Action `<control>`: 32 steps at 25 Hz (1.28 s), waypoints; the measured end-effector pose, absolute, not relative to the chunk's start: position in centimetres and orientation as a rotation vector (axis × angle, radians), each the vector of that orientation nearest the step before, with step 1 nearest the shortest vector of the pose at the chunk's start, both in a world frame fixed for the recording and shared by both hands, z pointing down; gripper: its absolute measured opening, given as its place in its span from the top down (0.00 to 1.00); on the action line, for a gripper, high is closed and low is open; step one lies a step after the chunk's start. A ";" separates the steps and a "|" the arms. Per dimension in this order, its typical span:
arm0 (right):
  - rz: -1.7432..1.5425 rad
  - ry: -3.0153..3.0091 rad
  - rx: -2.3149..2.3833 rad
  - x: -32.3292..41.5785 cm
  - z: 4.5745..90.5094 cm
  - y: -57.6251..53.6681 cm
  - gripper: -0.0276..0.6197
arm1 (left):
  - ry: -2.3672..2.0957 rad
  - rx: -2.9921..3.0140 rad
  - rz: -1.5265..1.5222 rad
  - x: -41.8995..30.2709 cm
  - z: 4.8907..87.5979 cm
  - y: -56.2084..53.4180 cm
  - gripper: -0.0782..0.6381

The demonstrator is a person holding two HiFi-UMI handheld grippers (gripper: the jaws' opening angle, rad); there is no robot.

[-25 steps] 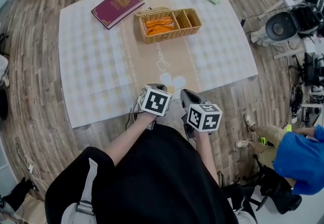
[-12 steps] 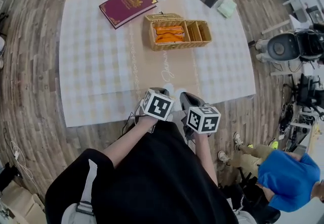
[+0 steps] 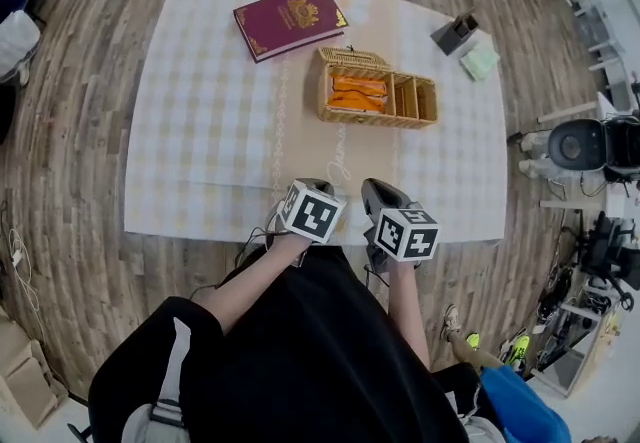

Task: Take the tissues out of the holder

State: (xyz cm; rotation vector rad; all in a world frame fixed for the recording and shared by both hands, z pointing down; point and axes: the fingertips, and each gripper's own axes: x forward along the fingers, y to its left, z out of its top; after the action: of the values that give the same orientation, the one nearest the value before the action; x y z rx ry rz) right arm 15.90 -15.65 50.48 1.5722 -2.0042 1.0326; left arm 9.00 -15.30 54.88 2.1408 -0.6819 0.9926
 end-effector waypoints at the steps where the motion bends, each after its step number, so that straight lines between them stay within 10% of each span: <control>1: 1.026 -2.018 1.555 16.3 50.4 -16.1 0.93 | -0.697 2.134 0.989 9.3 54.9 -15.6 0.89; 32: 0.664 -2.134 1.067 20.4 51.5 -32.2 0.78 | -1.004 1.801 0.813 9.0 59.2 -19.1 0.89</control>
State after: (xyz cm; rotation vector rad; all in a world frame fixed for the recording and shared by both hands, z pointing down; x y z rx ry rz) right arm 20.43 -32.19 51.54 1.0670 -2.1342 0.6639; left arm 8.98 -19.09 59.16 1.8007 -1.0043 0.8127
